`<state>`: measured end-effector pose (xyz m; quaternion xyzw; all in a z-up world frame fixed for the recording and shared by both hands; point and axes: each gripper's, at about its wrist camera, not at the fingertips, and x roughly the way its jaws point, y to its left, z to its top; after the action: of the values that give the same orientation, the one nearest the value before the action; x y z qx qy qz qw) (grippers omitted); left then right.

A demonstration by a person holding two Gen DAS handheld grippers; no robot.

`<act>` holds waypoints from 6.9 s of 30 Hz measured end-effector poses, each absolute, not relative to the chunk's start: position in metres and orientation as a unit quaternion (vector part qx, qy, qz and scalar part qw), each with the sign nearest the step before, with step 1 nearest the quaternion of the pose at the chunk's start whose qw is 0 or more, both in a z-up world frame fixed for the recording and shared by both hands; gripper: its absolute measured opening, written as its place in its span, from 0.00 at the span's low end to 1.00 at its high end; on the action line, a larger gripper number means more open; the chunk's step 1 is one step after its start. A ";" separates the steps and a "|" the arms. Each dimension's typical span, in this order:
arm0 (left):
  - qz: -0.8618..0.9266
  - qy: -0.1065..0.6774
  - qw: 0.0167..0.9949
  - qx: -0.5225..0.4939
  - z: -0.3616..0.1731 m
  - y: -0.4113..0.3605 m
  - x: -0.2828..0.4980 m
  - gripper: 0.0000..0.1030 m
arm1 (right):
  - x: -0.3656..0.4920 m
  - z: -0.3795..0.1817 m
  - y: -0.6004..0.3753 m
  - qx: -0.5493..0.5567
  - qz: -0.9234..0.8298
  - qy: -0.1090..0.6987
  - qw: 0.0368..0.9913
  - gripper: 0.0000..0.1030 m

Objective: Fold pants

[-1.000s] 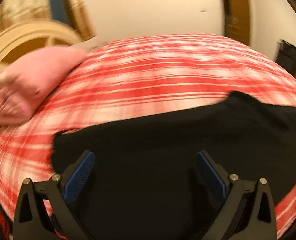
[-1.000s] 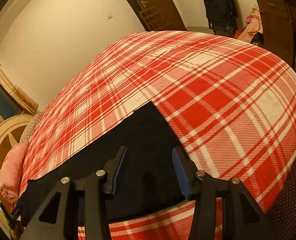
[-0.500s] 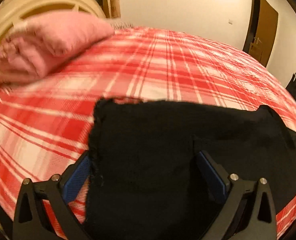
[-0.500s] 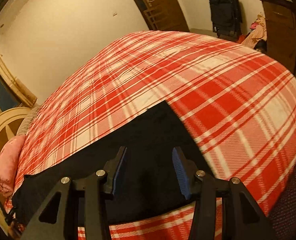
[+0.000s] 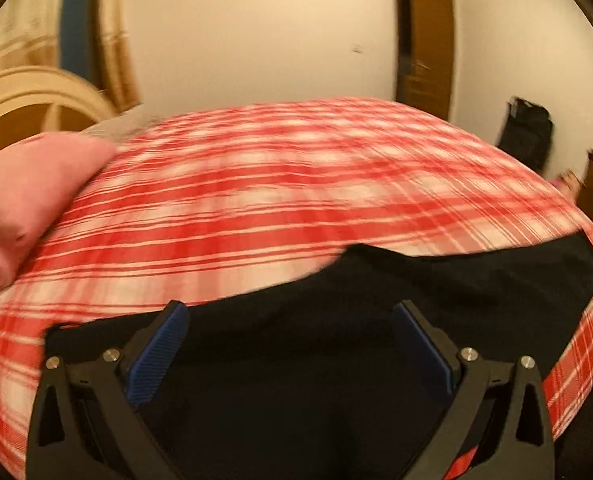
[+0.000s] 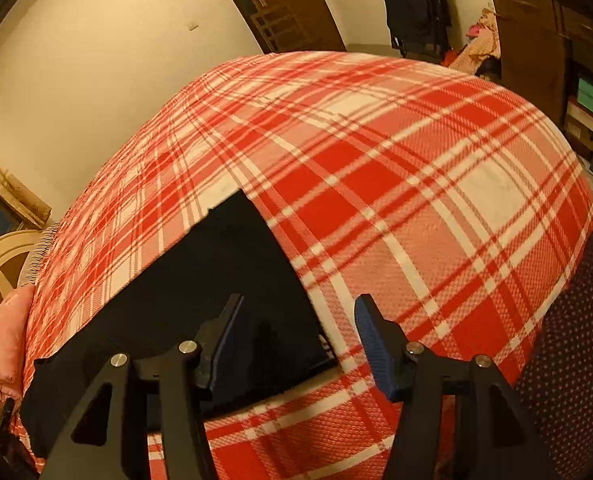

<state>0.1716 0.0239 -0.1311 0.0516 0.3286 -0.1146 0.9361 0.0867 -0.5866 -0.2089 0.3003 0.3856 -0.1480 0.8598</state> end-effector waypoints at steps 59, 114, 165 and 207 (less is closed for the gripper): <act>-0.214 0.389 0.893 0.070 -0.152 -0.080 0.166 1.00 | 0.113 -0.128 -0.472 0.161 -0.028 0.341 0.926 0.19; -0.449 0.497 0.741 -0.046 -0.180 -0.296 0.175 0.14 | 0.118 -0.153 -0.414 0.165 0.171 0.273 0.932 0.44; -0.310 0.463 0.830 -0.031 -0.170 -0.116 0.177 0.51 | 0.157 -0.179 -0.320 0.014 0.209 0.398 0.893 0.46; 0.067 0.403 0.911 -0.051 -0.186 0.221 0.131 0.80 | 0.156 -0.194 -0.154 -0.140 0.328 0.405 0.842 0.51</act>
<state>0.1312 0.2210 -0.1859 -0.0512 0.4030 0.0673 0.9113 0.1562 -0.1544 -0.1944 -0.1404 0.4055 0.3275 0.8418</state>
